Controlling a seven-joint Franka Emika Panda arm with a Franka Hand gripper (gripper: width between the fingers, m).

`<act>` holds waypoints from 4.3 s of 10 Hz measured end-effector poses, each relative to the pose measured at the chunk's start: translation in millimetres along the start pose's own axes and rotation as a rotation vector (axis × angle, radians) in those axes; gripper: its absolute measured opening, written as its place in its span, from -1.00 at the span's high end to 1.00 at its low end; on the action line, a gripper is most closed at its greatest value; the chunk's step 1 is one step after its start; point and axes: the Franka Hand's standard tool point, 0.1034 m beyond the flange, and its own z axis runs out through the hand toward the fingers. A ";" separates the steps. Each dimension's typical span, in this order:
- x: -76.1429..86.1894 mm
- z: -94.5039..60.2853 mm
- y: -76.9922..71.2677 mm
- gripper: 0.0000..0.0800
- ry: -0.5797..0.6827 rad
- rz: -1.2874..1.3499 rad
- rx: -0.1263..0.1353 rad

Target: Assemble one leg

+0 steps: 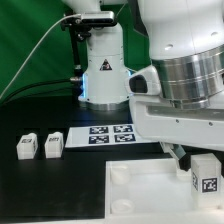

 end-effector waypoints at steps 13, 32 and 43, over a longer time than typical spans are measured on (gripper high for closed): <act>7.4 1.3 10.4 0.25 -0.012 0.451 0.016; -6.1 6.1 4.3 0.06 0.008 -0.258 -0.020; -5.2 8.8 0.9 0.26 -0.009 1.062 0.057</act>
Offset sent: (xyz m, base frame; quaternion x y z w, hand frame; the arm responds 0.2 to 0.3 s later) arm 0.0000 0.0000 0.0000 0.0000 0.0000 -0.1790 0.9838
